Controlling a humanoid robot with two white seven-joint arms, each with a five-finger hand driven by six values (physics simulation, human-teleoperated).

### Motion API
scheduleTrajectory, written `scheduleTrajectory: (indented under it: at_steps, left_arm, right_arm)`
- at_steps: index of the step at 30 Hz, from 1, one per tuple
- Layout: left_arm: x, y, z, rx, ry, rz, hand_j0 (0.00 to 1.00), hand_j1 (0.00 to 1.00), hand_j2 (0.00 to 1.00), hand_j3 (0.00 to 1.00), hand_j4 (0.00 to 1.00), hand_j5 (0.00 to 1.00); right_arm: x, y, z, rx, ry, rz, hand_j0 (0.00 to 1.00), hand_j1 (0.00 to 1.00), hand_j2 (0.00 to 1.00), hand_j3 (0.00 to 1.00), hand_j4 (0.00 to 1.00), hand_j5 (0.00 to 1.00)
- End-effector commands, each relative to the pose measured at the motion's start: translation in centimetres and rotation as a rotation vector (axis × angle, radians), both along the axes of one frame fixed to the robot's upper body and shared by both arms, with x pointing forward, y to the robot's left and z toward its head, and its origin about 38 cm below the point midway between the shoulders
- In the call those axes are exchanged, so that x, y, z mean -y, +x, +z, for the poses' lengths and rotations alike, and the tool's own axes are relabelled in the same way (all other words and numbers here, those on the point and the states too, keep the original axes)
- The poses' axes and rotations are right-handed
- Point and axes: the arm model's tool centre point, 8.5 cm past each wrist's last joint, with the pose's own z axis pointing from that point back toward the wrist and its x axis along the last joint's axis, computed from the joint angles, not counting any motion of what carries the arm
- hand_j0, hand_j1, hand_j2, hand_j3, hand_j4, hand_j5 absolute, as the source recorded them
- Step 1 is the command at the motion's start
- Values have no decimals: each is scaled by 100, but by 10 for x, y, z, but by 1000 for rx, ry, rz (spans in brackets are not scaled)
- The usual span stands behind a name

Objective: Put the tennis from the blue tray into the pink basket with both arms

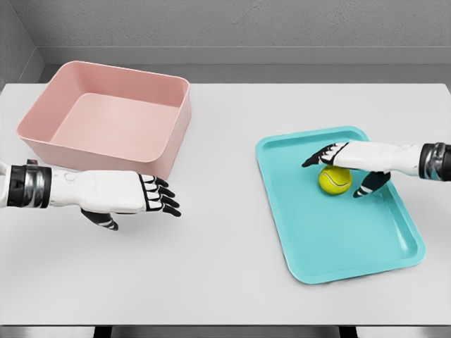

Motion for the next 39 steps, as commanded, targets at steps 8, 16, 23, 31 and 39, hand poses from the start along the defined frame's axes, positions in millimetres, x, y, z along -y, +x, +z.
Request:
scheduleTrajectory:
  at_steps: [8,16,23,31,39]
  left_arm:
    - [-1,1,2,2,-5,7,100,100,100,100,100,100]
    - [-1,1,3,4,-6,8,100,100,100,100,100,100]
    - [-1,1,3,4,-6,8,100,100,100,100,100,100]
    - [-2,2,4,6,-7,10,100,100,100,100,100,100]
    - [-3,2,5,6,-7,11,100,100,100,100,100,100]
  right_arm:
    - [-3,5,-12,-32,-6,-8,92,92,92,92,92,92]
    - [1,5,-16,-43,-29,-16,82,82,82,82,82,82]
    - [3,5,-17,-47,-32,-20,69,69,69,69,69,69]
    - [0,6,-12,-36,-29,-10,63,63,63,63,63,63]
    - [-10,9,10,14,-17,26,63,63,63,63,63,63]
